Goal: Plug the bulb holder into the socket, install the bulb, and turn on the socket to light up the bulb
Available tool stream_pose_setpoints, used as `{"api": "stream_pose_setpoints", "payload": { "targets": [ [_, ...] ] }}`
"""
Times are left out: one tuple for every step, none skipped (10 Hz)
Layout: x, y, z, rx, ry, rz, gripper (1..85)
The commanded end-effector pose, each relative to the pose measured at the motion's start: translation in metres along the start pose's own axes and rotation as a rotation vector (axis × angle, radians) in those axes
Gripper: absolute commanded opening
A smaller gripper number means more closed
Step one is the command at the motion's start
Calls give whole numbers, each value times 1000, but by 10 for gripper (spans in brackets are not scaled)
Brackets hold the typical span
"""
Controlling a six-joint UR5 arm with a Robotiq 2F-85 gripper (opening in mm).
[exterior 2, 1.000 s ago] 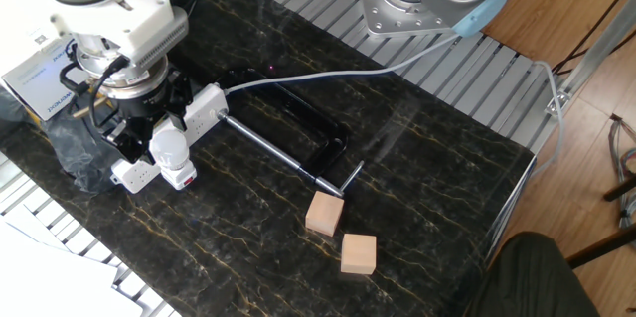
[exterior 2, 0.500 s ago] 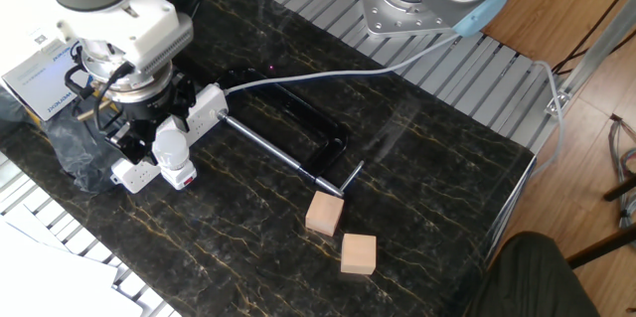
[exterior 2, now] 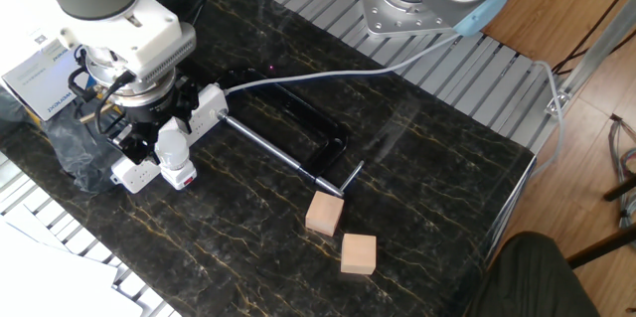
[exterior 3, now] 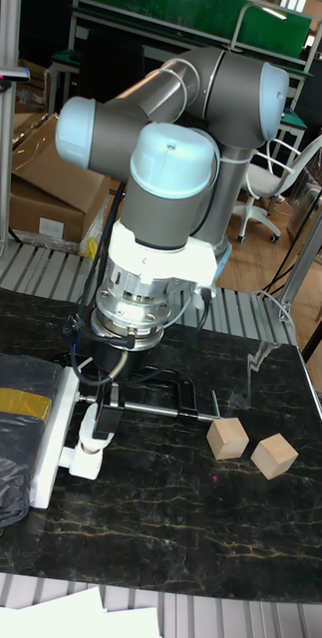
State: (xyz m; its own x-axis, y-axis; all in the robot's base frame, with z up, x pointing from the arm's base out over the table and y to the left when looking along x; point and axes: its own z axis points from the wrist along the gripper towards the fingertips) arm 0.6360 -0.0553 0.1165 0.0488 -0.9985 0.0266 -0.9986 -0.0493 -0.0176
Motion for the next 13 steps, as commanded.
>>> {"api": "stream_pose_setpoints", "payload": {
  "targets": [
    [-2,-1,0,2,-8,8,490],
    [0,-1,0,3,-4,25,377],
    [0,0,0,0,-1,39,327],
    [2,2,0,-5,7,53,277],
    [5,4,0,-14,17,72,220],
    [7,7,-1,-24,29,103,130],
    [7,8,-1,-27,34,123,60],
    [5,8,0,-27,33,138,10],
    [5,9,0,-28,33,140,10],
    [5,10,-1,-33,31,140,10],
    [5,10,-1,-33,31,142,10],
    [4,10,-1,-33,30,143,10],
    [3,10,0,-35,27,151,10]
  ]
}}
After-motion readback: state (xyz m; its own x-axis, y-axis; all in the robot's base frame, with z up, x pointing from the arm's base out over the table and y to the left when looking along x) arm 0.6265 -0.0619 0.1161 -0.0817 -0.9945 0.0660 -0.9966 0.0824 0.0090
